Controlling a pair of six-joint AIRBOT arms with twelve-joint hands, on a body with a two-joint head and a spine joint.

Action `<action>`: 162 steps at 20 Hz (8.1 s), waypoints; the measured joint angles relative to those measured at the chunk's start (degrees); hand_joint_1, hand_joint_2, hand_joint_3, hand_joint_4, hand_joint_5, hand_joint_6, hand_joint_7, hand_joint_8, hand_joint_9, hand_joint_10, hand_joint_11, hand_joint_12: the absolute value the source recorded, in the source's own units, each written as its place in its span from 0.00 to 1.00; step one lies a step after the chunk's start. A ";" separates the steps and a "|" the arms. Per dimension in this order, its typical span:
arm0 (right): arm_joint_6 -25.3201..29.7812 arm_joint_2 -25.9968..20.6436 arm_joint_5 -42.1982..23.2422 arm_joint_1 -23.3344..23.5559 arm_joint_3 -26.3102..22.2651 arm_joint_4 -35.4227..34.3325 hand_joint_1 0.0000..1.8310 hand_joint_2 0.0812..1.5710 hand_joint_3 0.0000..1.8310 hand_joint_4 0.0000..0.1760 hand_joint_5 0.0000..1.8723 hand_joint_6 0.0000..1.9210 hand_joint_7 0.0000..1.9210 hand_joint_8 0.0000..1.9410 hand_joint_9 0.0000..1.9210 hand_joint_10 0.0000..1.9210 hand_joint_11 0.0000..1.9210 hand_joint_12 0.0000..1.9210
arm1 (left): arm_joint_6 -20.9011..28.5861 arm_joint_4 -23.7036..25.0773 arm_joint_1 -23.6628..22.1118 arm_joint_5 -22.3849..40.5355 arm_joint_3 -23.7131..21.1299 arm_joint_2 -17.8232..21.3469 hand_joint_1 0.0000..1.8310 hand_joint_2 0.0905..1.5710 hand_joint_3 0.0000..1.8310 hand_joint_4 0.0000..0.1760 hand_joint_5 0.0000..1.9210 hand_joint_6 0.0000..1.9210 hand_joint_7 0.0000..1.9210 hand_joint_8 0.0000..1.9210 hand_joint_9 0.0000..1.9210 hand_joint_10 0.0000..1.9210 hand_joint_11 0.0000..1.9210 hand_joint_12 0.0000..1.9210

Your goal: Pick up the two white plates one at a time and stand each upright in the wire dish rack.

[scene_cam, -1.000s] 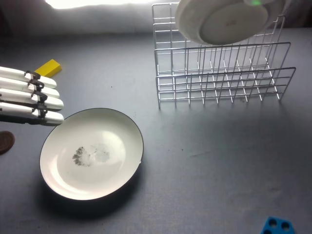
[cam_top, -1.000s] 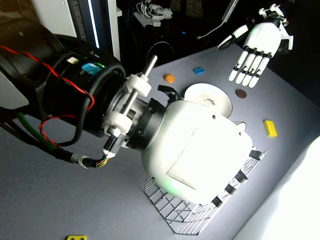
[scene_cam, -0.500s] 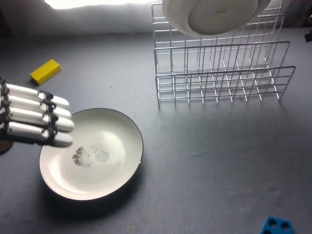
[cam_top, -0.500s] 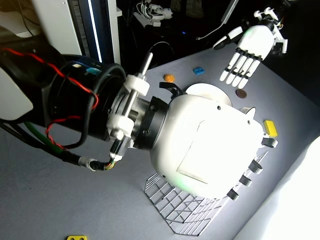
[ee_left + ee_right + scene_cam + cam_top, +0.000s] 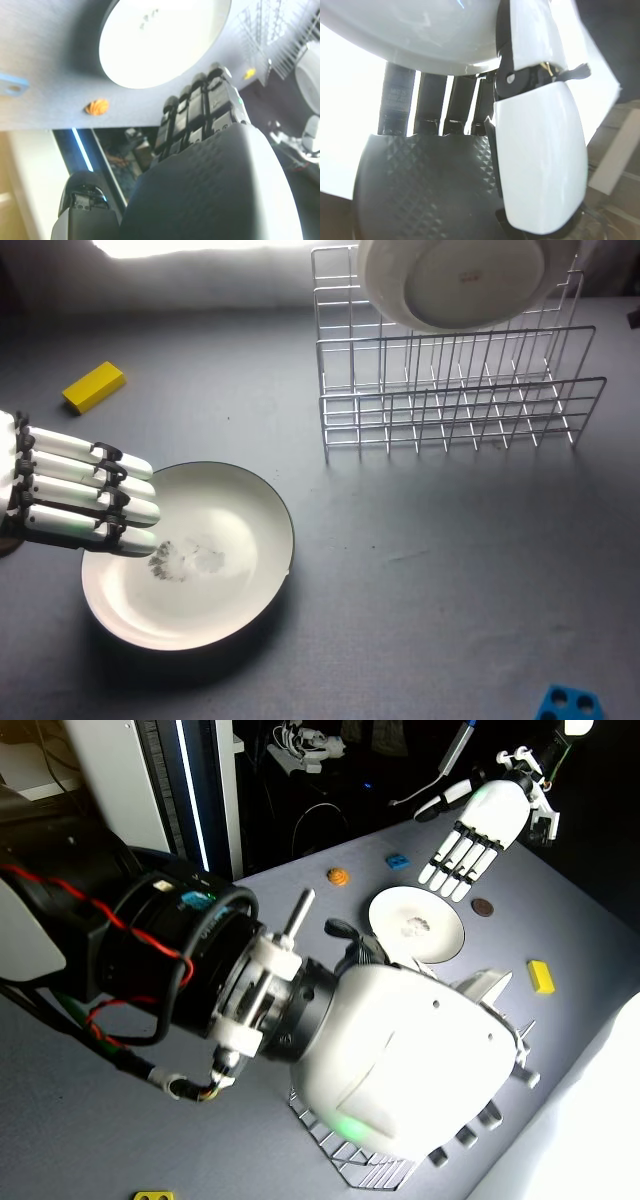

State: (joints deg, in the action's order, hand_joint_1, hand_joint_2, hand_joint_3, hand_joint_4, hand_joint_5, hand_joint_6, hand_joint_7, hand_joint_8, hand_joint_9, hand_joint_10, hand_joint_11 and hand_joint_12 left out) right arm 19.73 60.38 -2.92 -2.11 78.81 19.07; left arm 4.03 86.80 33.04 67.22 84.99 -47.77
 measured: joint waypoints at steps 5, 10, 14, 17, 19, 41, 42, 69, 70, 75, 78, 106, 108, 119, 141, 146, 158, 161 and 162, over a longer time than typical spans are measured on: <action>0.57 1.57 2.86 0.04 1.64 -0.22 0.76 0.64 0.00 0.00 0.56 0.43 0.63 0.30 0.58 0.45 0.54 0.47 | -0.96 0.02 0.24 0.17 0.07 -0.24 0.00 0.62 0.00 0.00 0.03 0.00 0.00 0.00 0.00 0.00 0.00 0.00; 0.83 2.08 4.20 0.04 2.32 -0.39 0.76 0.64 0.00 0.00 0.55 0.44 0.63 0.31 0.57 0.44 0.54 0.47 | -1.20 -0.07 1.11 0.79 0.63 -0.59 0.00 0.61 0.00 0.00 0.03 0.00 0.00 0.00 0.00 0.00 0.00 0.00; 1.05 2.89 3.50 -0.72 3.67 -0.63 0.76 0.65 0.00 0.00 0.54 0.46 0.61 0.35 0.56 0.45 0.53 0.47 | -1.44 0.04 2.51 0.81 0.94 -1.22 0.00 0.61 0.00 0.00 0.03 0.00 0.00 0.00 0.00 0.00 0.00 0.00; 1.07 3.76 3.80 -1.92 4.68 -0.55 0.76 0.64 0.00 0.00 0.56 0.44 0.63 0.32 0.58 0.43 0.54 0.46 | -1.46 0.00 2.99 -0.15 1.01 -1.42 0.00 0.62 0.00 0.00 0.03 0.00 0.00 0.00 0.00 0.00 0.00 0.00; 1.07 3.87 3.69 -2.08 4.68 -0.44 0.76 0.64 0.00 0.00 0.55 0.45 0.62 0.33 0.57 0.45 0.53 0.46 | -1.51 -0.33 3.52 -1.31 1.07 -1.79 0.00 0.62 0.00 0.00 0.03 0.00 0.00 0.00 0.00 0.00 0.00 0.00; 0.20 5.20 -0.33 -7.28 6.49 -0.42 0.76 0.65 0.00 0.00 0.53 0.46 0.61 0.35 0.57 0.47 0.53 0.49 | -1.64 -0.39 6.43 -8.15 4.04 -4.35 0.00 0.61 0.00 0.00 0.03 0.00 0.00 0.00 0.00 0.00 0.00 0.00; 0.02 5.22 -0.44 -7.32 6.60 -0.42 0.76 0.65 0.00 0.00 0.54 0.45 0.61 0.35 0.57 0.47 0.53 0.49 | -1.64 -0.48 6.60 -8.17 4.04 -4.35 0.00 0.61 0.00 0.00 0.03 0.00 0.00 0.00 0.00 0.00 0.00 0.00; -0.33 4.66 -3.32 -5.55 6.64 -0.83 0.57 0.67 0.00 0.00 0.40 0.00 0.42 0.00 0.42 0.00 0.15 0.65 | -2.51 -0.39 7.26 -8.59 4.07 -4.59 0.00 0.62 0.00 0.00 0.02 0.00 0.00 0.00 0.00 0.00 0.00 0.00; -0.33 4.42 -3.23 -5.16 6.23 -0.83 0.57 0.66 0.00 0.00 0.39 0.00 0.42 0.00 0.41 0.00 0.15 0.65 | -2.56 -0.42 7.37 -8.55 4.13 -4.59 0.00 0.62 0.00 0.00 0.02 0.00 0.00 0.00 0.00 0.00 0.00 0.00; -2.97 3.26 -4.26 -2.60 4.20 1.36 0.58 0.66 0.00 0.00 0.39 0.00 0.42 0.00 0.41 0.00 0.16 0.63 | -2.67 -0.39 7.37 -8.66 4.24 -4.59 0.00 0.61 0.00 0.00 0.02 0.00 0.00 0.00 0.00 0.00 0.00 0.00; -8.37 2.58 -6.91 -2.43 2.67 4.37 0.58 0.65 0.00 0.00 0.40 0.00 0.43 0.01 0.42 0.01 0.17 0.63 | -2.69 -0.42 7.37 -8.57 4.37 -4.59 0.00 0.61 0.00 0.00 0.02 0.00 0.00 0.00 0.00 0.00 0.00 0.00; -91.67 5.81 -20.57 -16.44 -26.49 -10.91 0.56 0.50 0.00 0.00 0.00 0.00 0.00 0.00 0.00 0.00 0.00 0.00 | -2.78 -3.28 13.75 -11.26 4.87 -5.57 0.00 0.61 0.00 0.00 0.01 0.00 0.00 0.00 0.00 0.00 0.00 0.00; -92.13 7.13 -19.32 -17.29 -26.49 -10.88 0.54 0.51 0.00 0.00 0.00 0.00 0.00 0.00 0.00 0.00 0.00 0.00 | -2.84 -3.72 14.69 -11.28 4.85 -5.60 0.00 0.61 0.00 0.00 0.02 0.00 0.00 0.00 0.00 0.00 0.00 0.00; -93.85 20.13 -15.91 -18.34 -16.20 -10.97 0.60 0.53 0.00 0.00 0.00 0.00 0.00 0.00 0.00 0.00 0.00 0.00 | -2.89 -4.57 15.45 -11.26 4.81 -5.64 0.00 0.61 0.00 0.00 0.02 0.00 0.00 0.00 0.00 0.00 0.00 0.00; -93.20 32.52 -14.82 -18.34 -4.42 -12.52 0.60 0.54 0.00 0.00 0.00 0.00 0.00 0.00 0.00 0.00 0.00 0.11 | -2.91 -4.46 15.21 -11.06 5.11 -5.84 0.00 0.60 0.00 0.00 0.03 0.00 0.00 0.00 0.00 0.00 0.00 0.00; -93.18 32.65 -14.86 -18.32 -4.42 -12.70 0.63 0.57 0.00 0.00 0.15 0.01 0.17 0.01 0.15 0.01 0.00 0.45 | -2.91 -4.48 15.21 -11.02 5.22 -5.95 0.00 0.61 0.00 0.00 0.02 0.00 0.00 0.00 0.00 0.00 0.00 0.00; -93.26 31.80 -15.96 -18.29 -4.57 -13.66 0.75 0.70 0.00 0.00 0.44 0.61 0.49 0.50 0.49 0.59 0.42 0.57 | -2.49 -4.63 15.21 -10.97 5.22 -6.01 0.00 0.62 0.00 0.00 0.03 0.00 0.00 0.00 0.00 0.00 0.00 0.00; -93.11 30.73 -17.42 -18.27 -6.25 -13.70 0.76 0.65 0.00 0.00 0.54 0.45 0.58 0.38 0.57 0.48 0.52 0.52 | -2.64 -4.52 15.21 -10.99 5.22 -6.05 0.00 0.61 0.00 0.00 0.03 0.00 0.00 0.00 0.00 0.00 0.00 0.00; -93.11 30.42 -17.38 -18.27 -6.67 -13.70 0.76 0.65 0.00 0.00 0.54 0.45 0.58 0.38 0.57 0.48 0.52 0.52 | -2.64 -4.52 15.21 -10.99 5.22 -6.05 0.00 0.61 0.00 0.00 0.03 0.00 0.00 0.00 0.00 0.00 0.00 0.00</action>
State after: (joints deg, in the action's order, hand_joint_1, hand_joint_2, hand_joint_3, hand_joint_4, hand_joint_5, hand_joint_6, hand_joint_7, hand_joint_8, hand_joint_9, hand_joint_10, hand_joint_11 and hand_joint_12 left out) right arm -73.38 90.80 -20.29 -20.38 72.14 5.37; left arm 1.39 82.28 48.25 56.23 90.21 -53.82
